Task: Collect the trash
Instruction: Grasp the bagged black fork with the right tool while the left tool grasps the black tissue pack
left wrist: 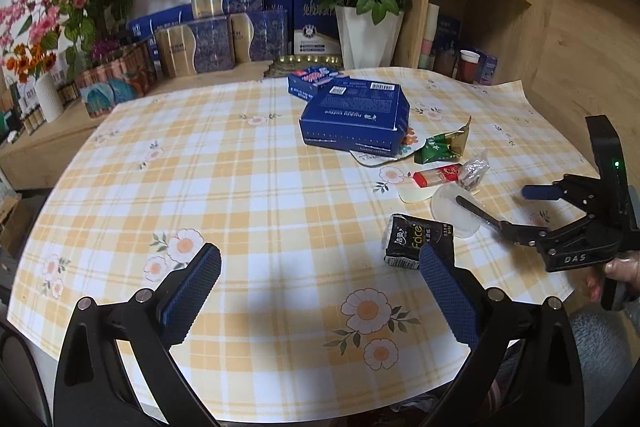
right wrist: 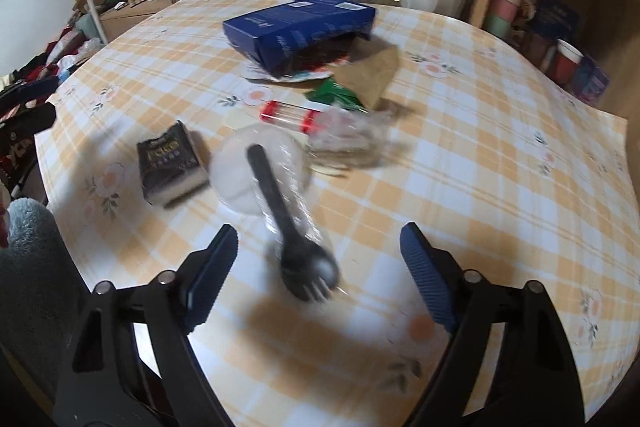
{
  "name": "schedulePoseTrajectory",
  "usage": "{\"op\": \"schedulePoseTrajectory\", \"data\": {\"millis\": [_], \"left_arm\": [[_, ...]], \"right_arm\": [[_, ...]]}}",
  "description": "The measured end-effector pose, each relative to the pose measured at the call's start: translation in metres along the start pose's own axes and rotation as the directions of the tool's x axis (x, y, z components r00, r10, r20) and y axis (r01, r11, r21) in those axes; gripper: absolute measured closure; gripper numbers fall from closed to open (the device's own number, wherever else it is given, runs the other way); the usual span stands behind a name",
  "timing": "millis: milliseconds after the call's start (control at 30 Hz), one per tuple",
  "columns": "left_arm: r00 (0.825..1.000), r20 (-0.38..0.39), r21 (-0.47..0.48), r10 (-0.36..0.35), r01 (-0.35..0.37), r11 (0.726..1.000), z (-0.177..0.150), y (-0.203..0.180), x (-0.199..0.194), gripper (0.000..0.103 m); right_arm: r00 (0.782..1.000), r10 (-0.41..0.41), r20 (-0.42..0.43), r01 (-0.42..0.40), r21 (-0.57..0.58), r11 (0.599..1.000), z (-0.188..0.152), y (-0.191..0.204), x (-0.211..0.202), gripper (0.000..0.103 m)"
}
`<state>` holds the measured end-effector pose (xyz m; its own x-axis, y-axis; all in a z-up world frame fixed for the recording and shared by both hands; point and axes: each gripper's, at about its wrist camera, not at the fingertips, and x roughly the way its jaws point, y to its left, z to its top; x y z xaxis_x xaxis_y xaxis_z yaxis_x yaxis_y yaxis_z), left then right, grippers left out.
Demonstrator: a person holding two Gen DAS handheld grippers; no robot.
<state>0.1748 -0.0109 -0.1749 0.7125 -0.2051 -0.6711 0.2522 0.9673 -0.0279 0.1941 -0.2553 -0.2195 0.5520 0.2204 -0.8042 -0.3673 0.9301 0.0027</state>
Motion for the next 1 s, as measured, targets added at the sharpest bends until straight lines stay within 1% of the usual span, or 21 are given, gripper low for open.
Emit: {"op": "schedulePoseTrajectory", "data": {"millis": [33, 67, 100, 167, 200, 233, 267, 300, 367, 433, 467, 500, 533, 633, 733, 867, 1000], "left_arm": [[1.000, -0.008, -0.009, -0.002, 0.002, 1.000, 0.000, 0.000, 0.002, 0.006], [1.000, -0.015, -0.015, -0.008, 0.008, 1.000, 0.000, 0.000, 0.004, 0.006], [0.999, -0.027, -0.022, -0.019, 0.019, 1.000, 0.000, -0.001, 0.007, 0.006], [0.999, -0.046, -0.023, -0.028, 0.027, 0.999, -0.001, -0.003, 0.012, 0.006], [0.998, -0.053, -0.021, -0.030, 0.029, 0.999, -0.002, -0.005, 0.013, 0.006], [0.997, -0.068, -0.020, -0.038, 0.037, 0.999, -0.003, -0.007, 0.016, 0.006], [0.996, -0.078, -0.021, -0.047, 0.046, 0.999, -0.003, -0.008, 0.018, 0.006], [0.995, -0.085, -0.024, -0.057, 0.055, 0.998, -0.004, -0.009, 0.019, 0.006], [0.990, -0.111, -0.030, -0.093, 0.090, 0.996, -0.004, -0.013, 0.024, 0.006], [0.987, -0.122, -0.029, -0.105, 0.103, 0.994, -0.005, -0.018, 0.027, 0.006], [0.986, -0.124, -0.025, -0.107, 0.105, 0.994, -0.005, -0.019, 0.028, 0.010], [0.984, -0.132, -0.013, -0.115, 0.115, 0.993, -0.005, -0.024, 0.030, 0.016], [0.982, -0.143, -0.009, -0.127, 0.127, 0.992, -0.005, -0.028, 0.033, 0.018], [0.969, -0.179, -0.012, -0.173, 0.174, 0.985, -0.005, -0.039, 0.046, 0.018], [0.961, -0.206, 0.020, -0.183, 0.191, 0.981, -0.003, -0.052, 0.060, 0.018], [0.956, -0.235, 0.086, -0.175, 0.199, 0.976, 0.000, -0.068, 0.079, 0.018], [0.952, -0.263, 0.106, -0.156, 0.189, 0.976, 0.005, -0.072, 0.098, 0.018]], "right_arm": [[1.000, 0.008, -0.008, -0.008, -0.014, 1.000, 0.002, 0.004, 0.004, 0.029], [1.000, 0.013, -0.015, -0.013, -0.020, 1.000, 0.004, 0.006, 0.007, 0.035], [1.000, 0.020, -0.025, -0.020, -0.023, 1.000, 0.004, 0.008, 0.010, 0.038], [0.999, 0.028, -0.035, -0.028, -0.025, 0.999, 0.004, 0.011, 0.016, 0.040], [0.999, 0.031, -0.039, -0.032, -0.024, 0.999, 0.004, 0.011, 0.018, 0.045], [0.998, 0.036, -0.043, -0.037, -0.019, 0.999, 0.003, 0.011, 0.020, 0.047], [0.998, 0.042, -0.046, -0.042, -0.009, 0.999, 0.003, 0.010, 0.021, 0.053], [0.998, 0.043, -0.042, -0.043, 0.000, 0.999, 0.002, 0.009, 0.021, 0.064], [0.998, 0.051, -0.033, -0.051, 0.026, 0.998, 0.002, 0.005, 0.019, 0.079], [0.998, 0.068, -0.012, -0.067, 0.065, 0.996, 0.001, 0.001, 0.014, 0.085], [0.998, 0.068, 0.010, -0.069, 0.088, 0.994, 0.000, -0.002, 0.009, 0.087], [0.997, 0.066, 0.027, -0.069, 0.103, 0.992, -0.001, -0.004, 0.005, 0.087], [0.997, 0.063, 0.045, -0.069, 0.122, 0.990, -0.002, -0.006, 0.000, 0.087], [0.994, 0.053, 0.090, -0.068, 0.169, 0.983, -0.007, -0.011, -0.011, 0.087], [0.991, 0.057, 0.118, -0.079, 0.197, 0.977, -0.011, -0.011, -0.020, 0.087], [0.989, 0.063, 0.132, -0.090, 0.213, 0.973, -0.017, -0.009, -0.025, 0.087], [0.989, 0.061, 0.133, -0.089, 0.214, 0.973, -0.021, -0.008, -0.028, 0.087]]}}
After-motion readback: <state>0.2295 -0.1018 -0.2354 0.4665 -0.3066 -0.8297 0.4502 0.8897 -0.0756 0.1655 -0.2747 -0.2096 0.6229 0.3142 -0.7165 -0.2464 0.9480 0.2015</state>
